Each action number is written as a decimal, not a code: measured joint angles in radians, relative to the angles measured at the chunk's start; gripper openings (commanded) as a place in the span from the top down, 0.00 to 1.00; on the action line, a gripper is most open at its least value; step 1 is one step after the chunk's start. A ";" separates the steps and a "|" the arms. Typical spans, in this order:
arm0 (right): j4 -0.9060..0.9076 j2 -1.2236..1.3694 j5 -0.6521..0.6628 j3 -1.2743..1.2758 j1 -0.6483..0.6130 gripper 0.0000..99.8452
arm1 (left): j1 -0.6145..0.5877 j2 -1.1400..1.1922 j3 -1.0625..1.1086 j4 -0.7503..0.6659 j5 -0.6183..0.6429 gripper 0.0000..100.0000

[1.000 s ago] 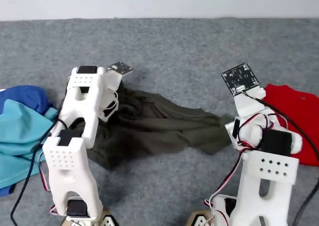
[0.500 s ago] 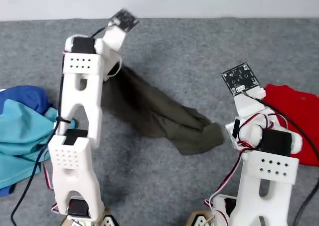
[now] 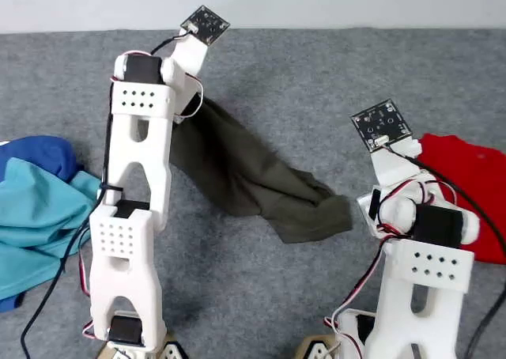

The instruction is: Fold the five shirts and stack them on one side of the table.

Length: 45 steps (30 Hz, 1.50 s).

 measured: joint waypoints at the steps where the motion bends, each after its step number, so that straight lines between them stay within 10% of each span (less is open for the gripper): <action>1: 0.000 0.000 0.000 0.000 0.000 0.99 | 0.000 -0.002 -0.018 0.014 0.011 0.88; 11: 0.000 0.000 0.000 0.000 -0.002 0.99 | -0.018 -0.147 0.035 0.028 0.078 0.82; 45: -0.025 0.002 0.000 0.109 -0.074 0.90 | 0.104 -0.812 1.306 -0.164 0.100 0.87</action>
